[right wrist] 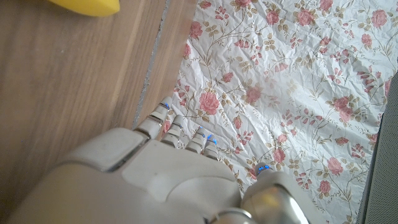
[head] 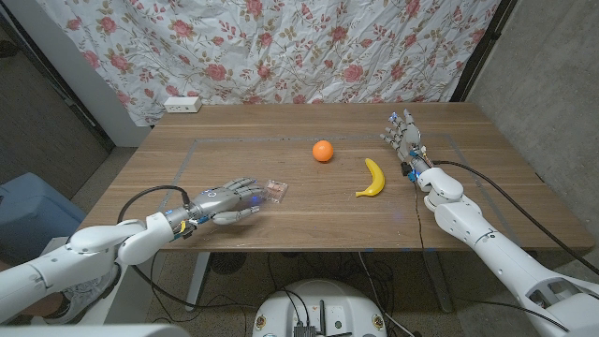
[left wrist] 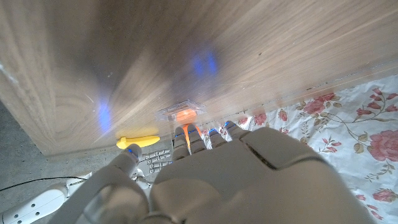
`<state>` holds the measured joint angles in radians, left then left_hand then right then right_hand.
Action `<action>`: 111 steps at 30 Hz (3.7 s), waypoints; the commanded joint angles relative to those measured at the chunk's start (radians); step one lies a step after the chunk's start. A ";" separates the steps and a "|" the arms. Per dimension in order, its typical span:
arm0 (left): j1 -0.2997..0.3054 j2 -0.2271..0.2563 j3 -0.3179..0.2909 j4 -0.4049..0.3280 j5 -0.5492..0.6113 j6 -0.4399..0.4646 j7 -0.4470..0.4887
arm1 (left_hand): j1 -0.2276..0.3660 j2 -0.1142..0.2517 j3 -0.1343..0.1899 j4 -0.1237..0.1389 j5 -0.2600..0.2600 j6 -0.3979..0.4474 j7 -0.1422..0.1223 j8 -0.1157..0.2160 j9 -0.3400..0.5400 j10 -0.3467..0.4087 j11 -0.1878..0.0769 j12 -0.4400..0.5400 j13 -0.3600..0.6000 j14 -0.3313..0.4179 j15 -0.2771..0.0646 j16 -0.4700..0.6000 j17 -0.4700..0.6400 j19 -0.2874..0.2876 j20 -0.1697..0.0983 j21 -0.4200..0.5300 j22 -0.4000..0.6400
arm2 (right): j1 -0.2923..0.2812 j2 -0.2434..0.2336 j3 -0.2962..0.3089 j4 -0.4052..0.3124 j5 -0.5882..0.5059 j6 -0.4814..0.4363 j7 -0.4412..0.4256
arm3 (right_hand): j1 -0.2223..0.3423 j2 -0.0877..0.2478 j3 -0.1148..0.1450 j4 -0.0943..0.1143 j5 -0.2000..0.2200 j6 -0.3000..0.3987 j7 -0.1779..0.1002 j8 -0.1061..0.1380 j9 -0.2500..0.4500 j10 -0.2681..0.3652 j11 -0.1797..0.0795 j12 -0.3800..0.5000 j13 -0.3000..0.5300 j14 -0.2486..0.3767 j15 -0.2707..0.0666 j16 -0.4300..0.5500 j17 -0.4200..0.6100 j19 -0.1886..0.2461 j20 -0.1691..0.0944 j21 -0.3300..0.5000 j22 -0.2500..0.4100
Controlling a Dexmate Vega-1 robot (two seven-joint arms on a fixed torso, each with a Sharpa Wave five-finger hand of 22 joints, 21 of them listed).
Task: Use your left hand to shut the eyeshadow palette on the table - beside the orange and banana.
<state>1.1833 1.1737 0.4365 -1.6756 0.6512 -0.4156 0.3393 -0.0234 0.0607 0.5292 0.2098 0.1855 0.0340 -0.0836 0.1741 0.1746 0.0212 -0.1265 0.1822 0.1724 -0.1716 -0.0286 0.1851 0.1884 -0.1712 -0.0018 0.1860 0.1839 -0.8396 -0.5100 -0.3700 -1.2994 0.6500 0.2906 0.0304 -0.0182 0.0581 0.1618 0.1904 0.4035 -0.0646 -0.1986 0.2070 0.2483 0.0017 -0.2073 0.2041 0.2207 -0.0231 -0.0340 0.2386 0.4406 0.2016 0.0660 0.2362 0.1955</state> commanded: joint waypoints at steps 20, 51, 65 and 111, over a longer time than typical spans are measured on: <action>-0.056 0.000 0.054 0.019 -0.002 -0.014 -0.038 | -0.009 0.127 -0.024 0.001 0.012 0.035 0.014 0.015 0.001 0.036 0.002 0.017 0.001 -0.048 0.006 0.012 0.002 -0.229 0.011 0.014 0.004 | 0.000 0.000 0.000 0.000 0.000 0.000 0.000 | 0.000 0.108 -0.005 0.000 0.005 0.003 -0.009 0.006 0.005 -0.001 -0.008 0.005 0.004 -0.006 -0.134 0.002 -0.001 0.006 -0.002 0.005 0.003; -0.081 0.011 0.069 0.004 0.019 0.004 -0.095 | -0.008 0.130 -0.056 0.000 0.015 0.135 0.020 0.034 0.000 0.104 -0.004 0.028 0.000 -0.017 0.010 0.020 -0.001 -0.221 0.011 0.022 0.003 | 0.000 0.000 0.000 0.000 0.000 0.000 0.000 | 0.001 0.108 -0.005 0.000 0.005 0.002 -0.008 0.006 0.005 -0.001 -0.008 0.004 0.004 -0.006 -0.134 0.003 -0.001 0.006 -0.002 0.005 0.003; -0.071 0.022 0.060 -0.014 0.025 0.022 -0.083 | -0.008 0.130 -0.066 0.000 0.016 0.154 0.020 0.031 0.001 0.125 -0.006 0.028 0.000 -0.003 0.008 0.022 -0.002 -0.215 0.010 0.025 0.003 | 0.000 0.000 0.000 0.000 0.000 0.000 0.000 | 0.001 0.108 -0.005 0.000 0.005 0.003 -0.008 0.006 0.005 -0.001 -0.008 0.005 0.004 -0.005 -0.135 0.003 -0.001 0.006 -0.002 0.005 0.003; -0.032 -0.004 -0.065 -0.032 -0.184 -0.007 -0.026 | -0.004 0.131 -0.080 -0.005 0.020 0.183 0.019 0.022 0.000 0.148 -0.007 0.020 0.001 0.045 0.008 0.028 -0.005 -0.158 0.033 0.043 0.000 | -0.001 -0.001 0.001 -0.001 0.000 -0.001 0.000 | 0.001 0.108 -0.006 0.000 0.005 0.003 -0.008 0.006 0.005 0.000 -0.008 0.005 0.004 -0.005 -0.134 0.003 -0.001 0.006 -0.002 0.005 0.003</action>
<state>1.1792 1.2166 0.3953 -1.7433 0.5501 -0.3808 0.3262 -0.0232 0.0607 0.4498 0.2050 0.2003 0.2041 -0.0643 0.1957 0.1722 0.1588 -0.1321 0.2033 0.1721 -0.1355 -0.0178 0.2051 0.1812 -0.1712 0.0234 0.2223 0.1812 -0.8397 -0.5107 -0.3697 -1.2996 0.6505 0.2897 0.0303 -0.0182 0.0581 0.1618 0.1903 0.4035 -0.0646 -0.1986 0.2070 0.2482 0.0017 -0.2073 0.2041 0.2206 -0.0231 -0.0340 0.2386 0.4358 0.2016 0.0660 0.2362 0.1955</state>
